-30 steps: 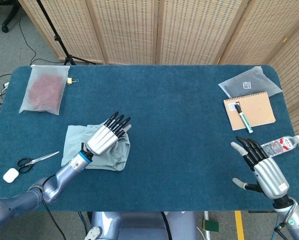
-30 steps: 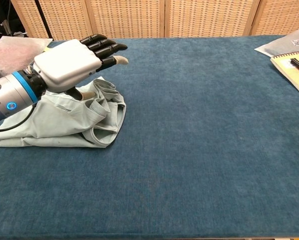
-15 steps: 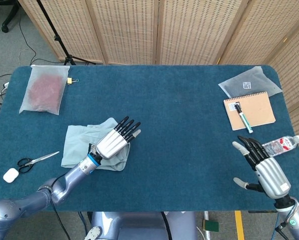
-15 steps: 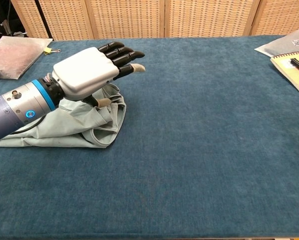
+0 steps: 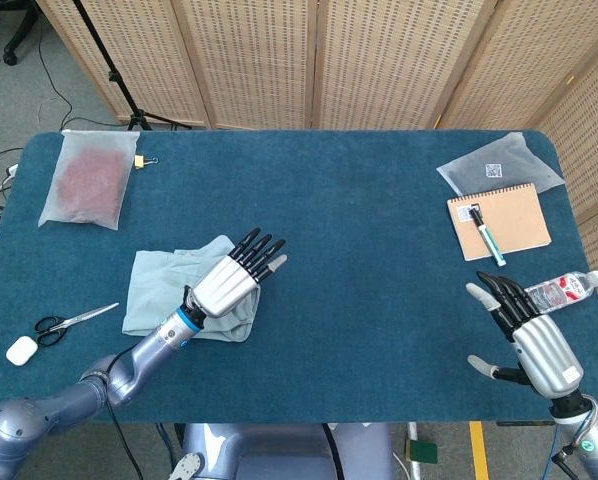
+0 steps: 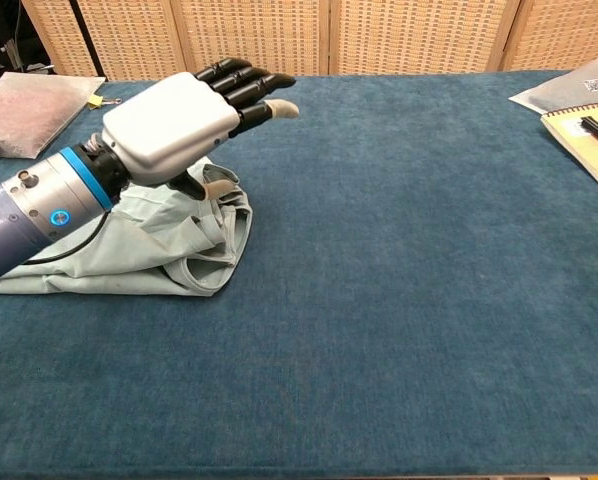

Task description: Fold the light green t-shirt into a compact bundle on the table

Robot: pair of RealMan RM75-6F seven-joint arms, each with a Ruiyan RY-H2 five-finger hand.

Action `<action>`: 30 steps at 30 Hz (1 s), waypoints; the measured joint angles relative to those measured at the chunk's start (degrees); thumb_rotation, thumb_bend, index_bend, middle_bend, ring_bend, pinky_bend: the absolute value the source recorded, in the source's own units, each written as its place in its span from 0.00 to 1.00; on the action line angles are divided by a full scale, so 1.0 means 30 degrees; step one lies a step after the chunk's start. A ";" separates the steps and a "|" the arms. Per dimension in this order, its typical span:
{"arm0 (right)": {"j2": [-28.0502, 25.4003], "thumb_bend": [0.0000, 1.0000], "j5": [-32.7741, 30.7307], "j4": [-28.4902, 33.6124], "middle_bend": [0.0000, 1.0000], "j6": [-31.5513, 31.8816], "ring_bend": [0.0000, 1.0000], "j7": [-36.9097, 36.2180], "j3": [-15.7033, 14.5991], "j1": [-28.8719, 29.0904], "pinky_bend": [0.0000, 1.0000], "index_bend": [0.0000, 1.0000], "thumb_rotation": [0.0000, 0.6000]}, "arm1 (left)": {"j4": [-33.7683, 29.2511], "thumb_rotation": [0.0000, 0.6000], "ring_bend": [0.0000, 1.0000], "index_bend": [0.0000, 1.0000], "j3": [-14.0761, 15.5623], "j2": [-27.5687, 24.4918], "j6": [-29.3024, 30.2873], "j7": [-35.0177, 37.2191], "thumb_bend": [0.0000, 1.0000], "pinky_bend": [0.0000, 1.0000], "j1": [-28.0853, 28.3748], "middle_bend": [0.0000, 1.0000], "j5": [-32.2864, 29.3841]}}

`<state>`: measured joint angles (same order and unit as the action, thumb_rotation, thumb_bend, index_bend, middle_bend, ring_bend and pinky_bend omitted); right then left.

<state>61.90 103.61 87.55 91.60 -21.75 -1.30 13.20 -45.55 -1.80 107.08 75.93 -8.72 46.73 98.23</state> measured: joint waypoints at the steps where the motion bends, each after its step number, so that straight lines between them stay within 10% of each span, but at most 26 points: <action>1: 0.0001 0.14 0.0015 0.0007 0.00 0.0005 0.00 0.0017 -0.0008 -0.0005 0.05 0.00 1.00 | -0.0189 1.00 0.00 0.00 -0.0008 -0.0167 0.0064 0.0025 0.26 0.00 -0.0031 0.00 0.0006; 15: 0.0072 0.14 0.0067 0.0098 0.00 -0.0140 0.00 0.0283 -0.0047 0.0018 0.05 0.00 1.00 | -0.3464 1.00 0.00 0.00 0.1560 -0.3910 0.1154 0.2063 0.21 0.00 -0.1750 0.00 0.0634; 30: 0.0102 0.15 -0.0034 0.0124 0.00 -0.0264 0.00 0.0378 -0.0032 0.0047 0.05 0.00 1.00 | -0.2282 1.00 0.00 0.00 0.1559 -0.2377 0.0445 0.3241 0.21 0.00 -0.1808 0.00 0.0573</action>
<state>62.21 103.51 87.92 90.81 -20.62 -1.40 13.35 -52.40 2.88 99.95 77.26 1.01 41.31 99.95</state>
